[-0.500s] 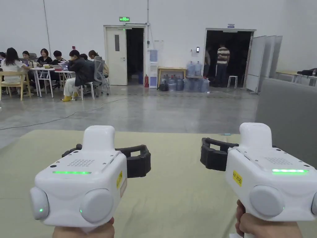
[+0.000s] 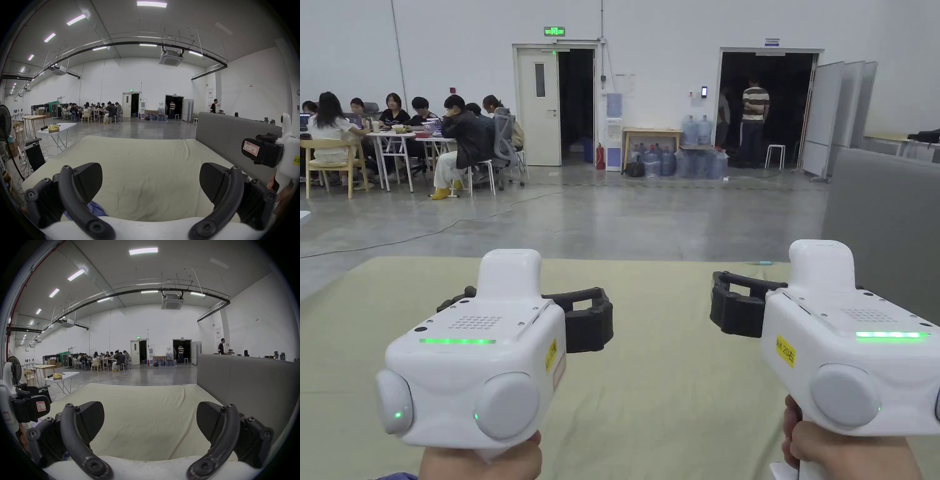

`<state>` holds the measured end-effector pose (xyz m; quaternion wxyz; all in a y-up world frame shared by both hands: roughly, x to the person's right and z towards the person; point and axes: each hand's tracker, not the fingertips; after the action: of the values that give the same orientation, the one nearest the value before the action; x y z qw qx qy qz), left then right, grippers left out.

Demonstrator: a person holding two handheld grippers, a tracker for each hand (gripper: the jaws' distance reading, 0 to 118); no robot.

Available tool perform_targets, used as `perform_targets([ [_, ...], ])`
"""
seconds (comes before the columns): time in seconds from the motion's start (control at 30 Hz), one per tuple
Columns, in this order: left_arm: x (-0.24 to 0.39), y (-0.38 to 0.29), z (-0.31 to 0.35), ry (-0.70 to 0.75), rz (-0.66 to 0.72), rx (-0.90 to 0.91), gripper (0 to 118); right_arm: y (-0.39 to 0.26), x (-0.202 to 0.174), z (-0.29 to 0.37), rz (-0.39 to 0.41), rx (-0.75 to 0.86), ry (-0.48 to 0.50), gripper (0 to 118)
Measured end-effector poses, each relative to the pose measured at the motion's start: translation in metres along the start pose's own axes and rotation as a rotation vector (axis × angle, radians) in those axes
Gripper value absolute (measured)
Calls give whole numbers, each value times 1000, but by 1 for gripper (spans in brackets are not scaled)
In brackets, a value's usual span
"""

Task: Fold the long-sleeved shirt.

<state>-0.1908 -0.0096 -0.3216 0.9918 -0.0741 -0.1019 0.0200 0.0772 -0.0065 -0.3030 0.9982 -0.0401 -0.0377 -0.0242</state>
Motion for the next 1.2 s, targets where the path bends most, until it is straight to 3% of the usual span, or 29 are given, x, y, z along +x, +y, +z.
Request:
perform_targets([
  [0.57,2,-3,2,11,-23,0,114,-3,0,1,-16,-7,4,113],
  [0.73,5,-6,5,-9,-48,22,99,-4,0,3,-28,-11,17,112],
  [0.77,4,-7,7,-27,-52,27,78,-5,-1,3,-28,-11,15,97],
  [0.8,3,-10,8,-51,-42,28,50,-7,-2,6,-21,3,3,67],
  [0.83,3,-10,7,-52,-16,16,12,-8,-4,9,-7,18,-3,24],
  [0.87,1,-12,4,-75,44,-8,0,-8,-6,10,9,15,-12,0],
  [0.97,-3,-20,-4,-140,128,-56,0,-18,-10,13,24,0,-18,0],
  [1.13,-22,-21,4,-75,114,-52,0,-28,-29,9,37,-16,-27,0],
  [1.2,-48,-17,18,-14,136,-30,0,-27,-55,-1,54,-45,31,0],
])
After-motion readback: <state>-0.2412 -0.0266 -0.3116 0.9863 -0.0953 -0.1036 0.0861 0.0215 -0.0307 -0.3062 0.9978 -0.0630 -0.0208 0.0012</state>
